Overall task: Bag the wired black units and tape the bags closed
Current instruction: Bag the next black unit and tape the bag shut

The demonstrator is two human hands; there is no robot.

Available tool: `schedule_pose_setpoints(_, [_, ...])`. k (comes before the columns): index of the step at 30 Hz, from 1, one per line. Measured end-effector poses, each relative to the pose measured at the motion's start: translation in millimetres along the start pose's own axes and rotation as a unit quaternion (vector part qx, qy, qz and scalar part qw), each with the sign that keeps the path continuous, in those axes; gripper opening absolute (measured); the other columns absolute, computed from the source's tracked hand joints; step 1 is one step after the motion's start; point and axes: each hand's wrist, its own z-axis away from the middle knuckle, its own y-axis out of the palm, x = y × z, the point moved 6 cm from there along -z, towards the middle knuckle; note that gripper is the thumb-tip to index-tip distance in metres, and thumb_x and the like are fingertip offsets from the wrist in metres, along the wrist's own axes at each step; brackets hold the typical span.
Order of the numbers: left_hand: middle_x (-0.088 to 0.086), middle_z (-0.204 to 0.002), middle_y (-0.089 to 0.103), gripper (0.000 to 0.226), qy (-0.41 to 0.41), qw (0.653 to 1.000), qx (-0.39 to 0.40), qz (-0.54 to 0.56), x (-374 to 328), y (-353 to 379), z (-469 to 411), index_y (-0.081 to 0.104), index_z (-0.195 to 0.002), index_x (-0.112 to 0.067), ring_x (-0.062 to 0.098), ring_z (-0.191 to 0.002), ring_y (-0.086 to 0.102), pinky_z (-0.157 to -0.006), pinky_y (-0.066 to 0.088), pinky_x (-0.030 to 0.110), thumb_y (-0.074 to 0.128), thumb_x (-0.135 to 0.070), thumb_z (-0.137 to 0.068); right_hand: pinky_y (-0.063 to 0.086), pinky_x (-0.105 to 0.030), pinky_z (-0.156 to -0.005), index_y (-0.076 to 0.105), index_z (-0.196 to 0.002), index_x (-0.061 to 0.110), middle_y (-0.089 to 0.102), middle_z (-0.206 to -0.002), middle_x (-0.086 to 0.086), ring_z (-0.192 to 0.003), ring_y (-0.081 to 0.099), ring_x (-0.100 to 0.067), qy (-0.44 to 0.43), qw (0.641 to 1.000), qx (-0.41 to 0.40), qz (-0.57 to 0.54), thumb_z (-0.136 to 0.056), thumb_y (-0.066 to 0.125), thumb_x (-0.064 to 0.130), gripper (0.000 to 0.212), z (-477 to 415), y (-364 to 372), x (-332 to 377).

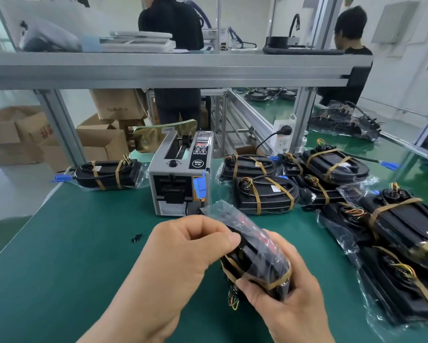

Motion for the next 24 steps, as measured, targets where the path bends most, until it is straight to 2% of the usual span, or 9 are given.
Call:
schedule_pose_setpoints(2, [-0.008,-0.059,0.061,0.010,0.022,1.000,0.011,-0.003,-4,-2,-1,0.072,-0.062,-0.018,-0.003,-0.045,0.045,-0.051,0.039,0.007,0.076,-0.020,-0.070,0.058,-0.019,-0.075,0.062,-0.119,0.046,0.074,-0.107,0.009,-0.090,0.074,-0.013,-0.003,1.000,0.009,0.005,-0.061,0.087,0.021,0.068,0,-1,-2])
schedule_pose_setpoints(5, [-0.004,-0.072,0.072,0.009,0.041,0.999,0.024,-0.001,-13,-3,-3,0.072,-0.063,-0.019,-0.003,-0.047,0.048,-0.048,0.036,0.004,0.074,-0.021,-0.071,0.059,-0.024,-0.079,0.061,-0.125,0.037,0.073,-0.113,0.008,-0.095,0.074,-0.015,-0.014,1.000,0.021,0.018,-0.060,0.089,0.020,0.073,0,0,-6])
schedule_pose_setpoints(7, [0.000,-0.085,0.077,0.009,0.053,0.998,0.041,-0.014,-18,-2,-7,0.073,-0.062,-0.023,0.002,-0.056,0.057,-0.052,0.039,0.009,0.075,-0.029,-0.069,0.058,-0.026,-0.082,0.060,-0.126,0.029,0.071,-0.117,0.007,-0.099,0.073,-0.016,-0.032,0.999,0.026,0.033,-0.059,0.090,0.019,0.074,1,3,-5])
schedule_pose_setpoints(9, [0.011,-0.093,0.075,0.017,0.064,0.997,0.038,-0.031,-21,-3,-9,0.071,-0.060,-0.025,0.021,-0.076,0.062,-0.057,0.035,0.018,0.077,-0.040,-0.065,0.057,-0.021,-0.082,0.061,-0.125,0.030,0.072,-0.114,0.008,-0.097,0.073,-0.014,-0.042,0.998,0.021,0.033,-0.060,0.088,0.025,0.071,2,4,-4])
schedule_pose_setpoints(11, [0.021,-0.098,0.071,0.024,0.063,0.998,0.027,-0.008,-20,-7,-9,0.072,-0.062,-0.025,0.021,-0.071,0.055,-0.058,0.032,0.024,0.074,-0.048,-0.057,0.055,-0.014,-0.078,0.061,-0.122,0.041,0.074,-0.107,0.011,-0.091,0.073,-0.009,-0.041,0.999,0.014,0.027,-0.058,0.087,0.027,0.071,4,3,-4])
schedule_pose_setpoints(13, [0.015,-0.083,0.070,0.030,0.061,0.997,0.013,0.036,-15,-10,-8,0.074,-0.067,-0.022,0.008,-0.061,0.046,-0.058,0.031,0.027,0.075,-0.048,-0.052,0.054,-0.009,-0.072,0.061,-0.117,0.053,0.074,-0.100,0.018,-0.084,0.073,-0.003,-0.035,0.999,0.003,0.025,-0.055,0.089,0.018,0.076,5,1,-5])
schedule_pose_setpoints(15, [-0.004,-0.062,0.059,0.034,0.052,0.997,-0.016,0.048,-7,-14,-4,0.074,-0.067,-0.020,0.006,-0.056,0.039,-0.060,0.031,0.028,0.076,-0.048,-0.047,0.053,-0.007,-0.070,0.060,-0.115,0.056,0.074,-0.097,0.021,-0.082,0.072,0.001,-0.036,0.999,-0.014,0.023,-0.055,0.088,0.015,0.078,6,-1,-5])
schedule_pose_setpoints(19, [-0.008,-0.059,0.052,0.035,0.046,0.998,-0.038,-0.009,-1,-9,2,0.073,-0.067,-0.022,0.006,-0.052,0.037,-0.063,0.033,0.028,0.076,-0.051,-0.048,0.056,-0.013,-0.071,0.061,-0.120,0.049,0.074,-0.105,0.016,-0.087,0.073,-0.005,-0.025,0.999,-0.020,-0.005,-0.058,0.086,0.030,0.069,5,-2,-6])
schedule_pose_setpoints(24, [-0.010,-0.053,0.048,0.019,0.024,0.998,-0.035,-0.042,1,-6,2,0.072,-0.066,-0.024,0.006,-0.048,0.033,-0.055,0.035,0.020,0.080,-0.040,-0.062,0.056,-0.015,-0.079,0.060,-0.126,0.042,0.072,-0.114,0.014,-0.096,0.073,-0.008,-0.028,0.999,-0.012,0.015,-0.060,0.085,0.032,0.071,3,-1,-5])
